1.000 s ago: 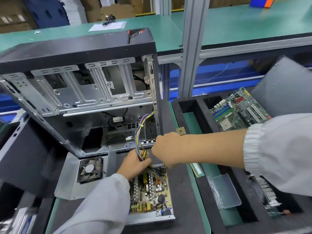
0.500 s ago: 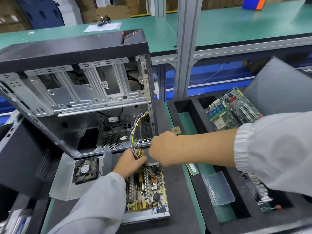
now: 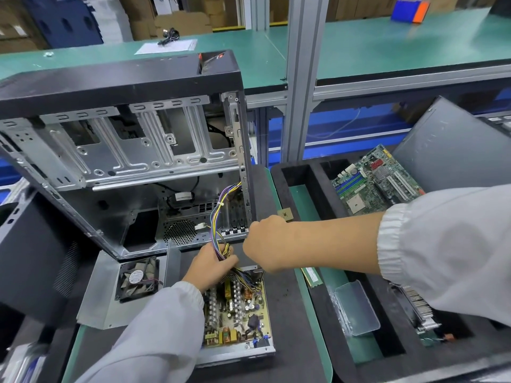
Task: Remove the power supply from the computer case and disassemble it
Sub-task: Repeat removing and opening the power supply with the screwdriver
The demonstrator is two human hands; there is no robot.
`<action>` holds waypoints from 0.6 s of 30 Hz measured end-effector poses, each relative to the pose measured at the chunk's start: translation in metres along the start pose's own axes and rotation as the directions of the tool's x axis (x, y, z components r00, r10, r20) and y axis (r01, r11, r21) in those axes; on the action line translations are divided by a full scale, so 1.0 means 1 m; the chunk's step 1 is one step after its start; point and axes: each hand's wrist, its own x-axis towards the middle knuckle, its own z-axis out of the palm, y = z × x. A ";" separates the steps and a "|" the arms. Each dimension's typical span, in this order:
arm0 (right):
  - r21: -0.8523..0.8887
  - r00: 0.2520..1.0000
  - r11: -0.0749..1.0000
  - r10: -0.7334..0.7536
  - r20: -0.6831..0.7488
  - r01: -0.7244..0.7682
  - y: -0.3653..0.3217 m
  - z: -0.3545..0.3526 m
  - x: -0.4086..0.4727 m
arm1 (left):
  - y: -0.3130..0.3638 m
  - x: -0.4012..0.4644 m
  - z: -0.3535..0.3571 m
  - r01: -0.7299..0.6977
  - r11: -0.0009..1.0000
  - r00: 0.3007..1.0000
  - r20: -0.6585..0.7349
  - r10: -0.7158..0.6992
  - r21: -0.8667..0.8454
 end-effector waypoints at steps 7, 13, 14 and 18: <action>0.017 0.994 1.000 -0.021 0.105 0.020 0.004 -0.005 -0.008 | 0.005 -0.002 -0.001 -0.005 1.000 1.000 0.015 0.005 -0.002; 0.024 1.000 1.000 -0.006 -0.021 0.006 0.000 0.001 -0.005 | 0.005 -0.003 -0.001 -0.006 1.000 1.000 0.007 0.006 -0.002; 0.028 1.000 1.000 -0.011 -0.009 0.011 -0.001 0.001 -0.005 | 0.005 -0.003 -0.001 -0.011 1.000 1.000 0.010 0.011 0.000; 0.023 0.996 0.999 -0.027 0.085 0.025 -0.001 -0.001 -0.004 | 0.007 -0.003 -0.003 -0.025 0.999 0.999 0.022 0.024 0.021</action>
